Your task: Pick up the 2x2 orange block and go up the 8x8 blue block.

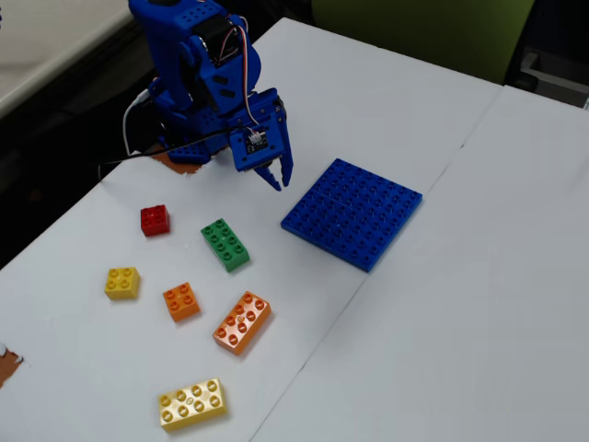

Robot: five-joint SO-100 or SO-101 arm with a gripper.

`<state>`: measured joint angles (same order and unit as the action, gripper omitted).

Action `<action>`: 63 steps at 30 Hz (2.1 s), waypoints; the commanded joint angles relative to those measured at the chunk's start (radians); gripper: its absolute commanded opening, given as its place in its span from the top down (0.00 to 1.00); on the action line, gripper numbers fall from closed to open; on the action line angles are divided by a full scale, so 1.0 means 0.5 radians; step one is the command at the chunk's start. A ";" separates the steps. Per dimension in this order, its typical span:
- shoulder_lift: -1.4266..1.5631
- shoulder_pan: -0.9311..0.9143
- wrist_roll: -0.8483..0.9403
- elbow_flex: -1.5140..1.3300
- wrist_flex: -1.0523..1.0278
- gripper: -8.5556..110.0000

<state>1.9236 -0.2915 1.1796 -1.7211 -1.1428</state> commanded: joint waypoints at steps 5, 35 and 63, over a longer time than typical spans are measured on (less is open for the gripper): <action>-0.512 -0.307 0.626 0.746 -0.371 0.88; -1.651 -1.212 1.801 1.782 -0.430 0.82; -1.994 -1.298 1.945 1.792 -0.334 0.72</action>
<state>0.9204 -0.9342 2.1460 -0.8728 -1.3284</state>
